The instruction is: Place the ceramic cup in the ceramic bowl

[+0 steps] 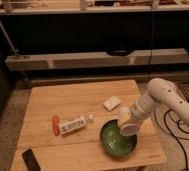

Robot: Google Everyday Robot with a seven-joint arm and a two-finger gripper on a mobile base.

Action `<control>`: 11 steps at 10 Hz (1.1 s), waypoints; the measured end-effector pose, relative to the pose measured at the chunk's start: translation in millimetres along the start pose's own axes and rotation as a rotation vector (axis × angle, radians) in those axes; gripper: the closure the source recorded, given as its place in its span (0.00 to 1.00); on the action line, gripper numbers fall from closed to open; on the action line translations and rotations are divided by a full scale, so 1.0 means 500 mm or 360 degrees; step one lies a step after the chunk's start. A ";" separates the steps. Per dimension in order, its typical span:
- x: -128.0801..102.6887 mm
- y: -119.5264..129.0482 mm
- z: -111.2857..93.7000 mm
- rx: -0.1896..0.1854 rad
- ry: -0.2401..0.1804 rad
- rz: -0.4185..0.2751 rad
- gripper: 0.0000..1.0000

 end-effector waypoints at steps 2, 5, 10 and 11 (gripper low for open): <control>0.001 -0.026 -0.023 0.0012 -0.0012 -0.0055 0.21; 0.017 -0.055 -0.036 0.0029 0.0000 -0.0104 0.20; 0.016 -0.064 -0.035 0.0058 0.0034 -0.0138 0.44; 0.006 -0.057 -0.022 0.0063 0.0036 -0.0132 0.52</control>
